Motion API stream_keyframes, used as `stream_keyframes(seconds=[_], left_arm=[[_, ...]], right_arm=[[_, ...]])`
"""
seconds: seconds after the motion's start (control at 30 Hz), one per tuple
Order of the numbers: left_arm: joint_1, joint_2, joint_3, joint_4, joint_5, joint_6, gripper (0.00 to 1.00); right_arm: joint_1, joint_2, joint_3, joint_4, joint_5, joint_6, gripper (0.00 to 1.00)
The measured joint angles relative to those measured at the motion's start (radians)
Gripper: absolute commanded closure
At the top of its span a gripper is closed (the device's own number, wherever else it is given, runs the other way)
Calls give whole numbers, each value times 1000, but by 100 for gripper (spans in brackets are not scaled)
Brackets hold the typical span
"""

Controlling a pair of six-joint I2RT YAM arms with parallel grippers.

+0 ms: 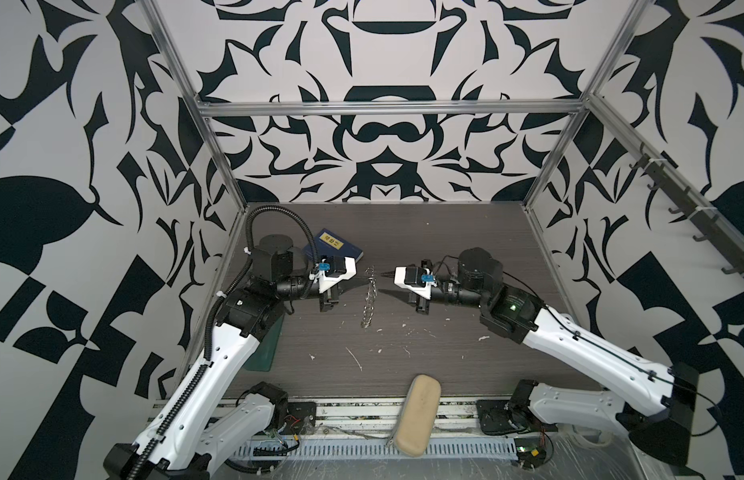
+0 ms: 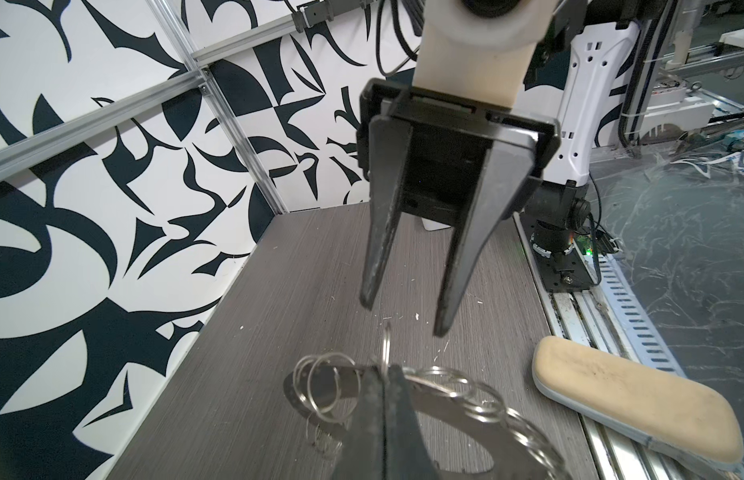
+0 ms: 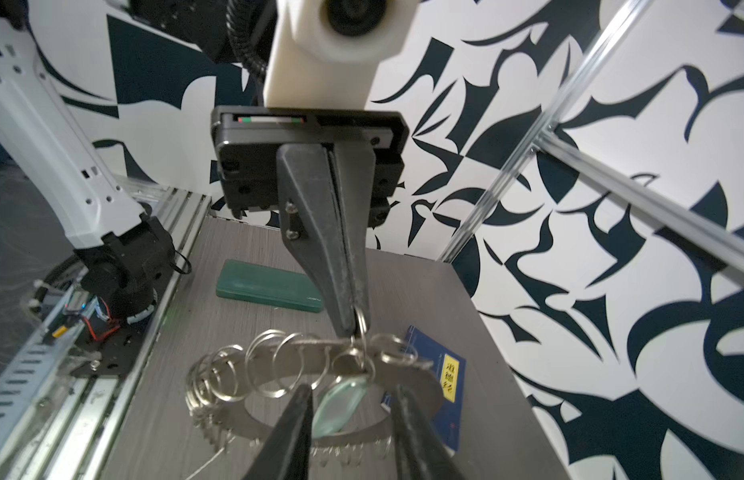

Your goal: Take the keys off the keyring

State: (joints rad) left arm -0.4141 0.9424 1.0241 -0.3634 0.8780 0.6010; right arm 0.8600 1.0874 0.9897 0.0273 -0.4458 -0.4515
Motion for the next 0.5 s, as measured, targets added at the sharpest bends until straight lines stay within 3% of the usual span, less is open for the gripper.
stream_keyframes(seconds=[0.2,0.5], left_arm=[[3,6,0,1,1,-5,100],[3,13,0,0,2,-16,100]], right_arm=[[2,-55,-105,55,74,39,42],[14,-18,-177,161,125,81,40]])
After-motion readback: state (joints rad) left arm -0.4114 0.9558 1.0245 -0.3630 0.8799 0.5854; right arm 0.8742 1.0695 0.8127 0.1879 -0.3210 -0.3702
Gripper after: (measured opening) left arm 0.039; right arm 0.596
